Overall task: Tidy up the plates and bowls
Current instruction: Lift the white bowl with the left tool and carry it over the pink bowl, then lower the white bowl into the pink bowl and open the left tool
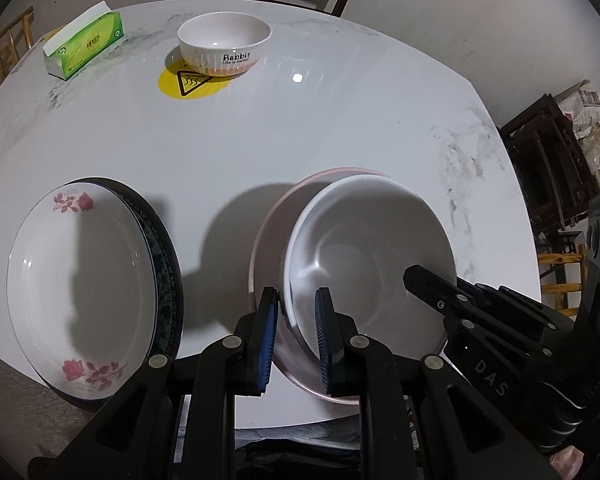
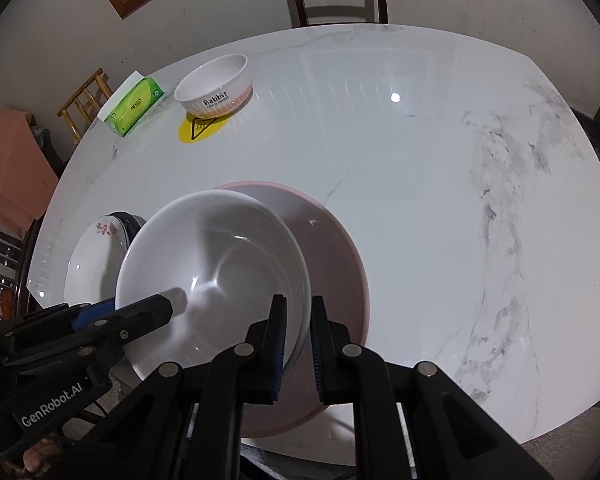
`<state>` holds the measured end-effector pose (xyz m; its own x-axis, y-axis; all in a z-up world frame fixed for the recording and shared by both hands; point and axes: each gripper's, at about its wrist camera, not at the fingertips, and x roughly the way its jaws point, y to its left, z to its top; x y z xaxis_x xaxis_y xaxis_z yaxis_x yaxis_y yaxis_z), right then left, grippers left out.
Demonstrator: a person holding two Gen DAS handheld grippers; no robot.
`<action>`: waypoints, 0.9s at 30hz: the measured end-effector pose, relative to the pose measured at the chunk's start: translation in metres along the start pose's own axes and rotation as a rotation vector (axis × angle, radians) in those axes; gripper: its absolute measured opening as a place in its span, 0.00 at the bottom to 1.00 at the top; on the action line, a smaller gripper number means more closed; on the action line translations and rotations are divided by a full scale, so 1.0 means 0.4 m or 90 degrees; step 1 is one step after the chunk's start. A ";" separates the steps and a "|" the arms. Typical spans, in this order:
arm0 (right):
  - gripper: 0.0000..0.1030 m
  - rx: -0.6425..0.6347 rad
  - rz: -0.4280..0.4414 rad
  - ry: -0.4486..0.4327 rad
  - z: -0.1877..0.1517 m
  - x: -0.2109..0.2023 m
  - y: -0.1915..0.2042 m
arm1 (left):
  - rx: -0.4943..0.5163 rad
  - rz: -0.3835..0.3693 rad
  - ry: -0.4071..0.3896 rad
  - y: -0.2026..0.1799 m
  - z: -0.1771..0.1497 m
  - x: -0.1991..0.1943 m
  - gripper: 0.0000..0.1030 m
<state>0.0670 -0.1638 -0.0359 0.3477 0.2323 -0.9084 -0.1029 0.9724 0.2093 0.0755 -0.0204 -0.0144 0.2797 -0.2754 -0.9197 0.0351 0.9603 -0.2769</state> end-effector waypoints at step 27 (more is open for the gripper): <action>0.14 0.001 -0.004 0.016 0.003 0.030 0.000 | 0.012 0.020 -0.001 -0.014 -0.002 0.014 0.23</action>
<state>0.0725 -0.1610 -0.0463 0.3244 0.2254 -0.9187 -0.0995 0.9739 0.2039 0.0761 -0.0273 -0.0183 0.2832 -0.2444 -0.9274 0.0435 0.9693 -0.2422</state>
